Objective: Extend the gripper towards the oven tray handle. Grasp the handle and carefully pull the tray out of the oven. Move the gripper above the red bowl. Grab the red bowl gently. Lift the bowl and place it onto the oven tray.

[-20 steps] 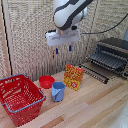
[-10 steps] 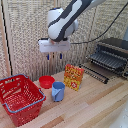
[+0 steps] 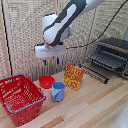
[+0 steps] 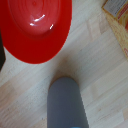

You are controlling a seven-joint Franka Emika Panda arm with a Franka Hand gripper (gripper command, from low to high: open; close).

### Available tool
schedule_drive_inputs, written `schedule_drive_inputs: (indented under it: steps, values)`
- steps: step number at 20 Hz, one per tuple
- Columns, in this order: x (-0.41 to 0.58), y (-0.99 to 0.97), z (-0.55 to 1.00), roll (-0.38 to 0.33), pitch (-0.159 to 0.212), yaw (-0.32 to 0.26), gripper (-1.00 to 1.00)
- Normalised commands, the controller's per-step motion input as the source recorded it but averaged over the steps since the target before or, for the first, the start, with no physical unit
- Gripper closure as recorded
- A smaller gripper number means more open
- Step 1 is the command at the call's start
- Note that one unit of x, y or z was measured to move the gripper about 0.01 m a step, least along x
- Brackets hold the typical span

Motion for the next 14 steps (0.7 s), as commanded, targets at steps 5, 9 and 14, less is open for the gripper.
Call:
schedule_drive_inputs:
  steps: [5,9,14]
  values:
    - [0.439,-0.15,-0.24,0.002,0.0,0.009,-1.0]
    - [0.193,-0.09,-0.33,0.001,0.0,0.006,-1.0]
    - [0.0,0.01,-0.41,-0.017,0.018,0.0,-1.0]
